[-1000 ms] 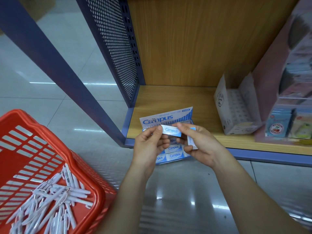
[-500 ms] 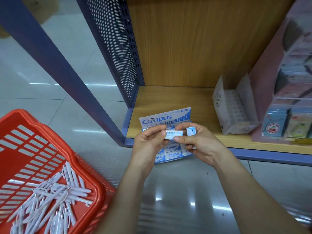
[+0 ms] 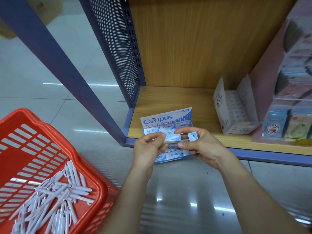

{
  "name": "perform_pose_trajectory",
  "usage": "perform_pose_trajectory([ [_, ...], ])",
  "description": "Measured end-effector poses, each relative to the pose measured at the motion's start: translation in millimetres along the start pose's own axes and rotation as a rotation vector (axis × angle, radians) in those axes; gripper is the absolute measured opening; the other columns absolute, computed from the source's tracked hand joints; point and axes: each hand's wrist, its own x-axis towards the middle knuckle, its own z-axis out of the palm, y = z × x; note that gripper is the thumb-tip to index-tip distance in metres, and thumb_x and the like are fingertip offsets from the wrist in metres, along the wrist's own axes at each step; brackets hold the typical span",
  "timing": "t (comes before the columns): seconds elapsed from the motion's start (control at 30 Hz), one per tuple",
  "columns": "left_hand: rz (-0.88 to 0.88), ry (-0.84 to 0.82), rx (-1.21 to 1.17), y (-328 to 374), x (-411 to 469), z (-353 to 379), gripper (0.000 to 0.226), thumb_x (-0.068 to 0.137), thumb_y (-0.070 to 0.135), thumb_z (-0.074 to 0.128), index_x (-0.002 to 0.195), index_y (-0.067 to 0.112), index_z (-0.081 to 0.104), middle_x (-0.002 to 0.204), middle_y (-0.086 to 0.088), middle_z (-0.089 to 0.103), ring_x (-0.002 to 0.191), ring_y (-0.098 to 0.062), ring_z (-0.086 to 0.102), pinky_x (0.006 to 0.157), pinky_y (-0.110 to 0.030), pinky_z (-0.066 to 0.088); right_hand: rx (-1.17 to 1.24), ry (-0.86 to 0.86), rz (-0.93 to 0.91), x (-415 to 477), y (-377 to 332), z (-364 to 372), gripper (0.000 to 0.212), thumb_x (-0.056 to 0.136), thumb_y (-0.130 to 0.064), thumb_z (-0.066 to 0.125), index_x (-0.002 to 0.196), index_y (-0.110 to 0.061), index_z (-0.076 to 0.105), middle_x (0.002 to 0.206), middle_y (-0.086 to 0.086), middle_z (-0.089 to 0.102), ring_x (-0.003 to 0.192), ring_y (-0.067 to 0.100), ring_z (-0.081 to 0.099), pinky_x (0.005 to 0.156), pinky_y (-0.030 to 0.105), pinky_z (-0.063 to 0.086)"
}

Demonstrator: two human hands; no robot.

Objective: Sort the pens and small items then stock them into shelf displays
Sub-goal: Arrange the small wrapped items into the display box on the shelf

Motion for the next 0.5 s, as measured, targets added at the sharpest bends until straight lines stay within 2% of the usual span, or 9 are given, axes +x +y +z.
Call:
perform_pose_trajectory([
  [0.1,-0.06,-0.003,0.075,-2,2,-3,0.02,0.083,0.023,0.072,0.079,0.004,0.069,0.069,-0.009,0.068,0.056,-0.013,0.063,0.06,-0.021,0.055,-0.092,0.108,-0.012,2,2,3,0.014,0.082,-0.011,0.074,0.095,-0.01,0.07,0.076,0.007,0.065,0.051,0.007,0.056,0.047,0.018,0.033],
  [0.2,-0.05,-0.056,0.22,-4,3,-8,0.023,0.082,0.027,0.072,0.075,0.004,0.07,0.064,-0.007,0.064,0.054,-0.012,0.057,0.061,-0.024,0.053,-0.16,0.212,0.009,7,5,5,0.023,0.085,-0.031,0.072,0.092,-0.01,0.067,0.067,0.006,0.066,0.05,0.008,0.054,0.045,0.018,0.036],
  [0.27,-0.022,-0.048,0.28,-5,3,-9,0.021,0.082,0.024,0.073,0.073,0.005,0.07,0.061,-0.005,0.063,0.051,-0.011,0.053,0.055,-0.021,0.049,-0.168,0.231,0.029,9,7,5,0.022,0.085,-0.03,0.072,0.093,-0.01,0.067,0.067,0.003,0.063,0.052,0.008,0.054,0.046,0.02,0.037],
  [0.37,0.004,0.006,0.374,-8,4,-8,0.025,0.083,0.027,0.072,0.067,0.008,0.068,0.057,0.0,0.061,0.046,-0.009,0.048,0.048,-0.019,0.042,-0.068,0.233,0.034,11,10,7,0.014,0.084,-0.011,0.073,0.096,-0.009,0.067,0.068,0.004,0.062,0.055,0.009,0.055,0.045,0.02,0.037],
  [0.43,0.053,0.043,0.451,-10,6,-8,0.024,0.083,0.03,0.071,0.064,0.015,0.069,0.058,0.004,0.064,0.049,-0.009,0.05,0.054,-0.022,0.044,-0.101,0.322,0.012,14,14,7,0.015,0.081,-0.006,0.075,0.093,-0.008,0.066,0.067,0.006,0.062,0.054,0.012,0.055,0.046,0.021,0.039],
  [0.5,0.157,0.148,0.579,-12,10,-13,0.018,0.082,0.03,0.07,0.065,0.025,0.068,0.069,0.009,0.069,0.065,-0.009,0.061,0.068,-0.026,0.05,-0.183,0.444,0.006,19,20,7,0.014,0.078,-0.008,0.078,0.084,-0.01,0.066,0.069,0.008,0.065,0.056,0.016,0.057,0.049,0.026,0.045],
])
